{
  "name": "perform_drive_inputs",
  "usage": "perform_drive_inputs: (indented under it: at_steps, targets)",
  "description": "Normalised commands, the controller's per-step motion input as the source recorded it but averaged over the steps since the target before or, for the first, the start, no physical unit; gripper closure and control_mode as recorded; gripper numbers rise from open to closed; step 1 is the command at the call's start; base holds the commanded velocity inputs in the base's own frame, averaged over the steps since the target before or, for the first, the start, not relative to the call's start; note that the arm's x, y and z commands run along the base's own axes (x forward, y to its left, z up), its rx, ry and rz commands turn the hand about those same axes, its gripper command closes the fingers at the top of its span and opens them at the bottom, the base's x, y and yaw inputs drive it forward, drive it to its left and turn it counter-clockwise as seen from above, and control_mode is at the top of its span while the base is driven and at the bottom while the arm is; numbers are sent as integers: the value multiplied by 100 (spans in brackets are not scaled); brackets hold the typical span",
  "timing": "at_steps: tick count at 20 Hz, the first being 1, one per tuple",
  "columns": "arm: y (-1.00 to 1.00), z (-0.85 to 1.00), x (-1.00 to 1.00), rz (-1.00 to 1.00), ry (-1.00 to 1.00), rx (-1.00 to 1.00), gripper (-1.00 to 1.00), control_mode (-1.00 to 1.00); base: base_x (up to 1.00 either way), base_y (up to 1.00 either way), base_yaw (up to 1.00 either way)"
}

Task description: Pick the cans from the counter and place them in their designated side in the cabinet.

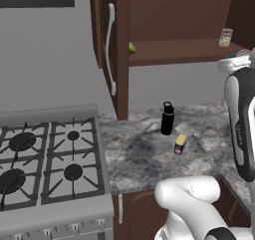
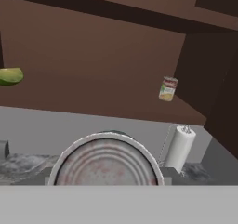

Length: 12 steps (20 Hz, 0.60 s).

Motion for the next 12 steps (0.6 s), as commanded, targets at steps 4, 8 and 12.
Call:
perform_drive_inputs:
  at_steps: [4, 8, 12]
  targets:
    - [-7, 7, 22, 0, -2, 0, 100, -100, 0, 0, 0]
    - [-8, 5, 22, 0, -3, 0, 100, -100, 0, 0, 0]
    - [-7, 3, 26, 0, -1, 0, 100, -100, 0, 0, 0]
